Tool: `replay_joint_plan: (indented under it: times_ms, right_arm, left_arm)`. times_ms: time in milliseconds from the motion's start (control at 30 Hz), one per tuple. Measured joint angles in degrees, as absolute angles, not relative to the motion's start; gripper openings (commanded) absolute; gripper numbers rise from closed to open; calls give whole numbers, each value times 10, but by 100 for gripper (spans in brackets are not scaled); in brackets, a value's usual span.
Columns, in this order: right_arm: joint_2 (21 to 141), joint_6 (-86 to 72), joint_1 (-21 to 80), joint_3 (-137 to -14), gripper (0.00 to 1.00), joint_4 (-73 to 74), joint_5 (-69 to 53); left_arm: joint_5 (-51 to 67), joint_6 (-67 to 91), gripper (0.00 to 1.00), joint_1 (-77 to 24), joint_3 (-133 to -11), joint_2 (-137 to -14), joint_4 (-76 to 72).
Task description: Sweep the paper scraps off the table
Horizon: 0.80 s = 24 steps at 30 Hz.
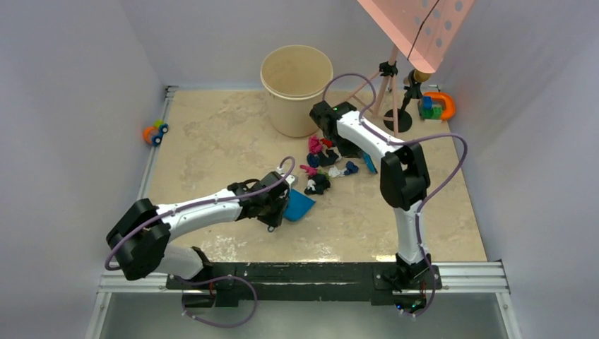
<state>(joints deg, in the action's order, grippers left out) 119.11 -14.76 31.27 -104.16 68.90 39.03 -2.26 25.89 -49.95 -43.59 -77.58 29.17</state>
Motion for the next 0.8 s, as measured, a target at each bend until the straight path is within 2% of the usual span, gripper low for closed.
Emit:
replay_joint_plan:
  times_ms: [300,567,800]
  right_arm:
    - [1208,-93,354,-1055,0,660,316]
    - [1109,-17,404,-954,0,572,161]
    - [1019,5,408,-859,0,510,34]
  left_arm:
    - [13,229,0,-500,-484,-860,270]
    - [22,227,0,-500,-514,-891,256]
    - [3,211,0,-500,-515,-902,239]
